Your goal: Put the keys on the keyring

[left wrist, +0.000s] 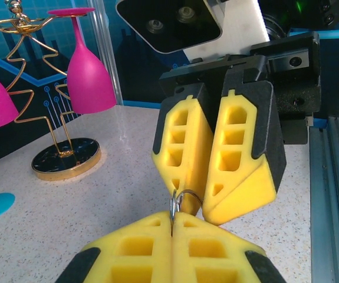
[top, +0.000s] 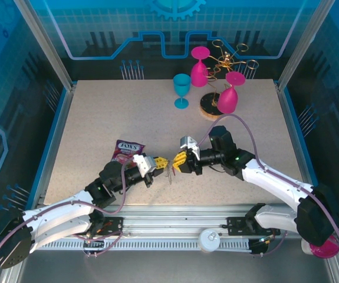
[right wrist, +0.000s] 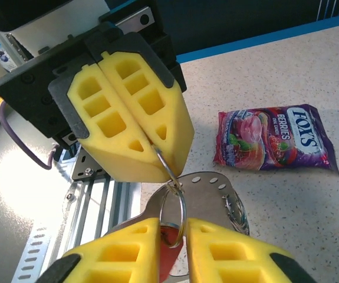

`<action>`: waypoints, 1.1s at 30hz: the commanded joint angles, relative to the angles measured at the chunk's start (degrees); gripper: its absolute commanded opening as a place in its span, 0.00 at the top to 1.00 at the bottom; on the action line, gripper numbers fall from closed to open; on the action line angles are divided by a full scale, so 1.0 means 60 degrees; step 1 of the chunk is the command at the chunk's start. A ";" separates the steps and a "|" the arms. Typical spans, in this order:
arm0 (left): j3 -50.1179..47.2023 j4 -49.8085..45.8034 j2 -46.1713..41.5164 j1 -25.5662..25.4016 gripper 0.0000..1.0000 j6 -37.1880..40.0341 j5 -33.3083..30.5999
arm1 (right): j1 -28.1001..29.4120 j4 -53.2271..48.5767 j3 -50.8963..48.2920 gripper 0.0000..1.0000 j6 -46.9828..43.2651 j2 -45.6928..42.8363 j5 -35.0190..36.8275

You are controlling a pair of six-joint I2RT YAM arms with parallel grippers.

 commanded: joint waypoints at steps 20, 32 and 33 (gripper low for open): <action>0.0090 0.0694 0.0162 0.0080 1.00 0.0500 0.0298 | -0.0198 -0.0604 0.0980 0.99 0.1173 0.1139 -0.1338; 0.0088 0.0750 0.0395 0.0078 1.00 0.0569 0.0364 | -0.0517 -0.0555 0.0714 0.63 0.0147 0.0416 -0.0924; 0.0087 0.0785 0.0428 0.0081 1.00 0.0559 0.0364 | -0.0501 -0.0191 0.0491 0.62 -0.0110 0.0248 -0.0867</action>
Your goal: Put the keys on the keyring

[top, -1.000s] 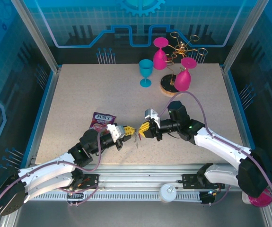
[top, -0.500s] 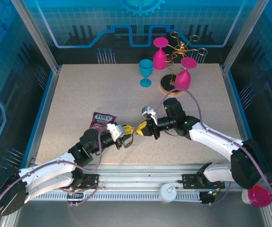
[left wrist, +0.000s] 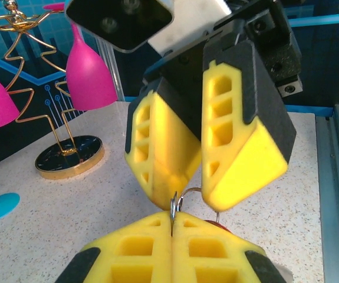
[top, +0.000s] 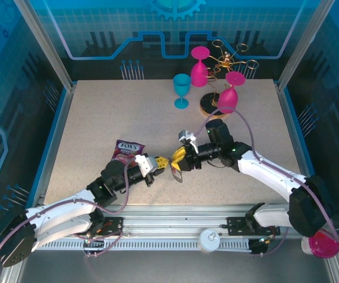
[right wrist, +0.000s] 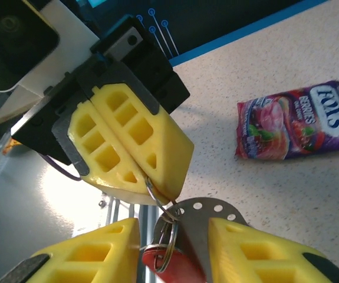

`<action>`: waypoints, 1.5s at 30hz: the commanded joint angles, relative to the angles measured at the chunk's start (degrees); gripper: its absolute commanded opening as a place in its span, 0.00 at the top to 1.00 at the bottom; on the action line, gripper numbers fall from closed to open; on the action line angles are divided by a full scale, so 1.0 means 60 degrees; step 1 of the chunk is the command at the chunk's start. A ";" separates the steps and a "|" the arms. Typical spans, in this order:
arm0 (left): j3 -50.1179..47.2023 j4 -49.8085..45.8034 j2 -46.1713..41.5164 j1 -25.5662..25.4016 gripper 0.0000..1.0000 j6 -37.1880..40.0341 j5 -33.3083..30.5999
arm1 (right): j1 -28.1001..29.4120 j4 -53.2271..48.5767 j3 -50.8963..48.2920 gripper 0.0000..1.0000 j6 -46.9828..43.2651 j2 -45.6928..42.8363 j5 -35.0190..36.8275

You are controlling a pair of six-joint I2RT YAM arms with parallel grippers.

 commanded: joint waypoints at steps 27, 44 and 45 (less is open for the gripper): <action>0.0117 0.0773 0.0086 -0.0029 1.00 -0.0131 0.0295 | 0.0358 0.2161 -0.0827 0.79 -0.2815 0.0060 0.0375; 0.0719 -0.1112 0.0113 -0.0029 0.98 0.0137 -0.0778 | 0.0318 -0.0364 0.0555 1.00 -0.2957 0.0295 0.0805; 0.0833 -0.1428 0.0087 -0.0029 0.97 0.0215 -0.0809 | 0.0326 -0.0738 0.0840 1.00 -0.3083 0.0303 0.0851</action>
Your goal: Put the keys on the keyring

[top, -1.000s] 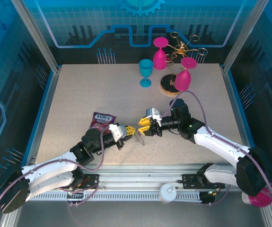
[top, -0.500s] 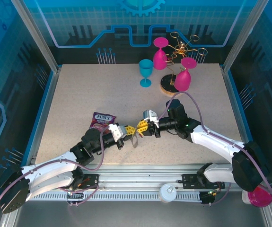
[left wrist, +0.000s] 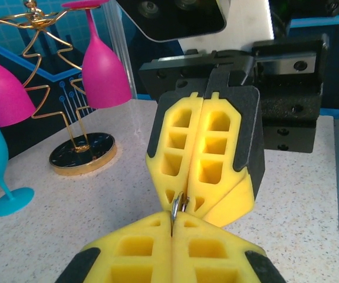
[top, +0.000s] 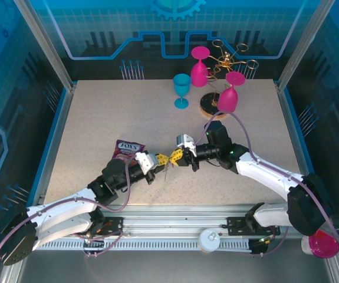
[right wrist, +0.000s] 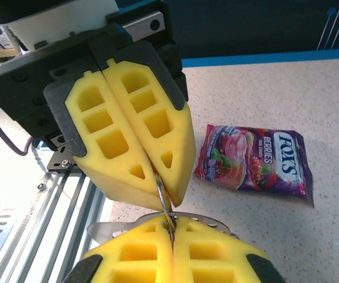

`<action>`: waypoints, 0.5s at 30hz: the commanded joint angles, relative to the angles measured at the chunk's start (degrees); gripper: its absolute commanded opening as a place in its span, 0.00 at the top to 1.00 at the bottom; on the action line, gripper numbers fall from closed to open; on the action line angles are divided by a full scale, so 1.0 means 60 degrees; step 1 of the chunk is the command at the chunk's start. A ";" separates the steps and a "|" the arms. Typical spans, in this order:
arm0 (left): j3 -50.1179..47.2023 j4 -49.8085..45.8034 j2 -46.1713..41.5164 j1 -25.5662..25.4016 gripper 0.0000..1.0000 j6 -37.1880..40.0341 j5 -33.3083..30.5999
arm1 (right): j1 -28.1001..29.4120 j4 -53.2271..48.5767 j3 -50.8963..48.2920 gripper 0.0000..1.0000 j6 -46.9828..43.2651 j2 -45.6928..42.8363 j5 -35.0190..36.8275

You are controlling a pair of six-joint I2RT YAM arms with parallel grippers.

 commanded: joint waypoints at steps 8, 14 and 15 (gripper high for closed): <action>0.1427 -0.3338 0.0102 -0.0040 0.93 0.1143 0.0042 | 0.0451 -0.4146 0.2118 1.00 -0.2076 0.0203 0.0897; 0.2008 -0.4346 0.0382 -0.0009 0.93 0.1677 0.0475 | 0.0939 -0.5903 0.3188 1.00 -0.2935 0.0627 0.1588; 0.2065 -0.4468 0.0427 -0.0009 0.93 0.1714 0.0538 | 0.1000 -0.6014 0.3304 1.00 -0.2993 0.0659 0.1661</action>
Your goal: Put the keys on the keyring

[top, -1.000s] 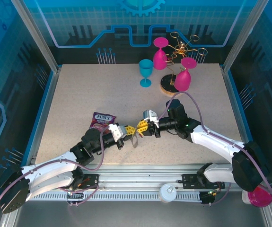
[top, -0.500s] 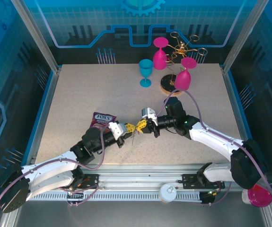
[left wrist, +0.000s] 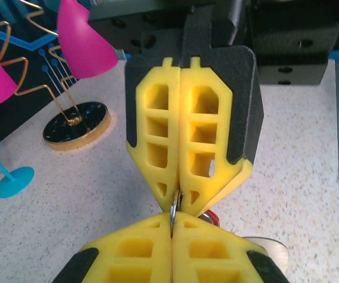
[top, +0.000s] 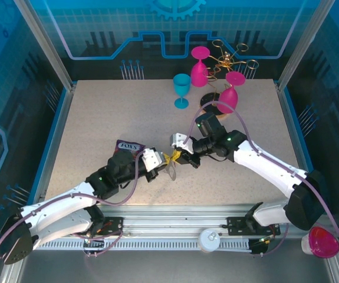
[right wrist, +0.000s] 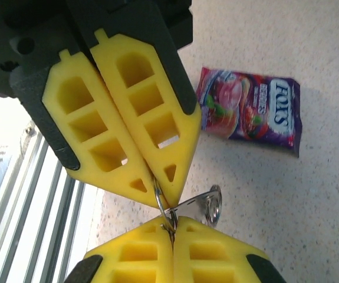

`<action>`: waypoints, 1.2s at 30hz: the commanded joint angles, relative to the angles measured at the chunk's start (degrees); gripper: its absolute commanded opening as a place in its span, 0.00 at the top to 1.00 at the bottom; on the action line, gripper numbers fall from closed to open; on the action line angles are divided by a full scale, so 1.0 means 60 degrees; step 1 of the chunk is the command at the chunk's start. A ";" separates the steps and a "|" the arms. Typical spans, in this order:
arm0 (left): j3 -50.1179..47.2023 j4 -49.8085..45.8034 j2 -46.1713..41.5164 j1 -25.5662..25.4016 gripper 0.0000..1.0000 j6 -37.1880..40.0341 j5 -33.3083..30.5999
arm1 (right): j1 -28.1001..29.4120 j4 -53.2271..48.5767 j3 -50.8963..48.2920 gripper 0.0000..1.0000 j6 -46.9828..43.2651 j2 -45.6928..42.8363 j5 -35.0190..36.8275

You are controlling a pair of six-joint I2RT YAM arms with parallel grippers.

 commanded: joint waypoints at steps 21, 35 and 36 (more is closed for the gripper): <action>-0.0933 0.2264 -0.0361 0.0124 1.00 -0.0896 0.0655 | -0.0568 0.3462 -0.2434 0.60 0.2830 -0.1706 -0.1519; -0.1196 0.2650 -0.0562 0.0121 1.00 -0.1003 0.0642 | -0.0769 0.3770 -0.2556 0.88 0.3444 -0.1568 -0.1447; -0.1214 0.2722 -0.0573 0.0119 1.00 -0.1013 0.0628 | -0.0791 0.3744 -0.2605 0.90 0.3460 -0.1593 -0.1503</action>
